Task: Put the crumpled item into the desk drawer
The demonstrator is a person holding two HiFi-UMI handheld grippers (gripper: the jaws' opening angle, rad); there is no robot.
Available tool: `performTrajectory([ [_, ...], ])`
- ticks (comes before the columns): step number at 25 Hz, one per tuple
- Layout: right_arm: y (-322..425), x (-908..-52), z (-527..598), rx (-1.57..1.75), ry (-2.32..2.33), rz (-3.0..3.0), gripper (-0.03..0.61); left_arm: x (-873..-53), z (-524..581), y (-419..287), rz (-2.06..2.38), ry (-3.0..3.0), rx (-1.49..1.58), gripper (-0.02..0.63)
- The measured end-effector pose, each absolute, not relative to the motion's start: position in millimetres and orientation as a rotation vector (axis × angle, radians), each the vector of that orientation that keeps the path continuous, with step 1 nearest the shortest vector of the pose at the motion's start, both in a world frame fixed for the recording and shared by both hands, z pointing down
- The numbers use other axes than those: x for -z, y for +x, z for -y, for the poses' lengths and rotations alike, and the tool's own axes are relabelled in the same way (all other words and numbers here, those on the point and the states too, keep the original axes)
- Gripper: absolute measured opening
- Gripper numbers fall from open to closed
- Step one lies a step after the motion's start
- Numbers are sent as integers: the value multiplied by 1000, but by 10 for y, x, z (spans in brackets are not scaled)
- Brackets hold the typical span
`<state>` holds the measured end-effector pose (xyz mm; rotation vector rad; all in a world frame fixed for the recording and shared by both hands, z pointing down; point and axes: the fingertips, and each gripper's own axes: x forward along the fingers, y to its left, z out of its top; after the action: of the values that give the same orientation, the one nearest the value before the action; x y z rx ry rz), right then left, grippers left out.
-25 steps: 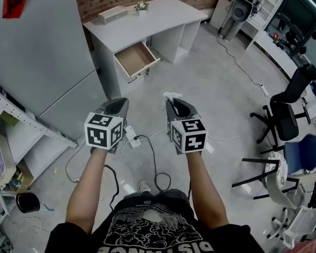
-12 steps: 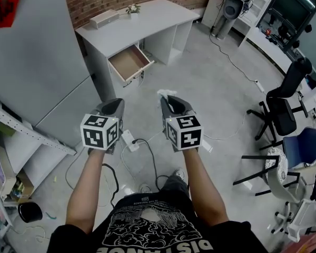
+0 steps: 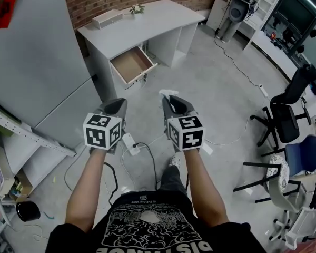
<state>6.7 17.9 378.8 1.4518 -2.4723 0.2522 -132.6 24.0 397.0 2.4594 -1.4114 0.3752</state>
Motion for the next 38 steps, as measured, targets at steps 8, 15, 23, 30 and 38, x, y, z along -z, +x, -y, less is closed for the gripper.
performTrajectory([
  [8,118,-3898,313,-266,1376,2510,46,-4106,138,-1304,1472,2396,-407,3],
  [15,260,-3917,958,-254,1270,2539,46,-4095,709,-1174,1555,2329,-405,3],
  [23,441,-3920,1633,-285,1172,2580,46,-4059,1224,-1040,1641,2239,-439,3],
  [30,584,-3954,2026,-312,1112,2613,46,-4050,1554,-871,1689,2191,-472,3],
  [38,789,-4002,2357,-338,1057,2647,46,-4050,1831,-639,1739,2152,-493,3],
])
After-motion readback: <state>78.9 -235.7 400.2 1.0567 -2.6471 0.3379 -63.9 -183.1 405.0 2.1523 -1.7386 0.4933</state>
